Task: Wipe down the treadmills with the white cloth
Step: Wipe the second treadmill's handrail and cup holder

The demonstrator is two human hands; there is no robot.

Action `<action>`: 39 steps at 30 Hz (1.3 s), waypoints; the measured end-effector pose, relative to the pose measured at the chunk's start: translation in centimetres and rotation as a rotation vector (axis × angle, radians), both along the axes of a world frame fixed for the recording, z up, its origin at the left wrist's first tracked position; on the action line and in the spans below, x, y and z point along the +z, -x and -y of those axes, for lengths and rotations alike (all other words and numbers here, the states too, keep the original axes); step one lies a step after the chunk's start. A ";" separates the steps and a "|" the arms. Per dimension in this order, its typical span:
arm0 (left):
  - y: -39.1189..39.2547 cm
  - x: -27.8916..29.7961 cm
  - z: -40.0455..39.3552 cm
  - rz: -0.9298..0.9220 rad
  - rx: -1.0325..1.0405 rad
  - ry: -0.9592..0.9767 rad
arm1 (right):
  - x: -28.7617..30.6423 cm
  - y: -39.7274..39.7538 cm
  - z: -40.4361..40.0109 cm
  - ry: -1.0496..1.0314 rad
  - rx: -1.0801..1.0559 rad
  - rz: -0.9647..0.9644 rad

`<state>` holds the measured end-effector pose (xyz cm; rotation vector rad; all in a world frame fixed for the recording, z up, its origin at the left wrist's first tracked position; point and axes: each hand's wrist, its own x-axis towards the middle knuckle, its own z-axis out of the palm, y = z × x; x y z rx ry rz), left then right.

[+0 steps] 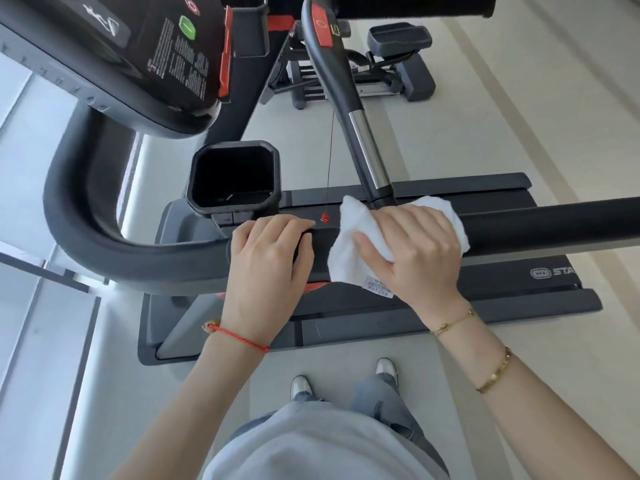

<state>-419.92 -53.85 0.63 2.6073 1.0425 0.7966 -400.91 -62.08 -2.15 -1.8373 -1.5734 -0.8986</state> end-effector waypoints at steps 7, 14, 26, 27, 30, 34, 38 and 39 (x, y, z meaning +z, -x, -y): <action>-6.0 0.1 2.6 0.006 -0.036 0.006 | -0.4 -6.4 3.6 -0.024 -0.048 0.022; -13.7 0.4 6.3 0.011 -0.037 0.083 | 0.0 -15.1 8.2 0.020 -0.054 0.015; -23.5 0.6 12.4 -0.008 0.111 0.095 | 2.4 -23.7 10.9 0.394 0.068 -0.133; -24.0 0.5 12.8 -0.008 0.116 0.093 | 2.2 -23.8 11.3 0.369 0.105 -0.131; -25.3 0.5 14.0 -0.010 0.120 0.075 | 1.2 -25.0 13.5 0.232 0.192 -0.073; -26.9 0.1 15.2 -0.035 0.141 0.033 | 1.1 -29.5 16.6 0.216 0.084 -0.062; -27.9 -0.4 15.6 -0.047 0.205 -0.013 | 2.1 -30.8 16.1 0.289 -0.013 -0.118; -28.1 -0.6 15.7 -0.042 0.223 -0.021 | 2.4 -30.4 15.3 0.336 -0.019 -0.105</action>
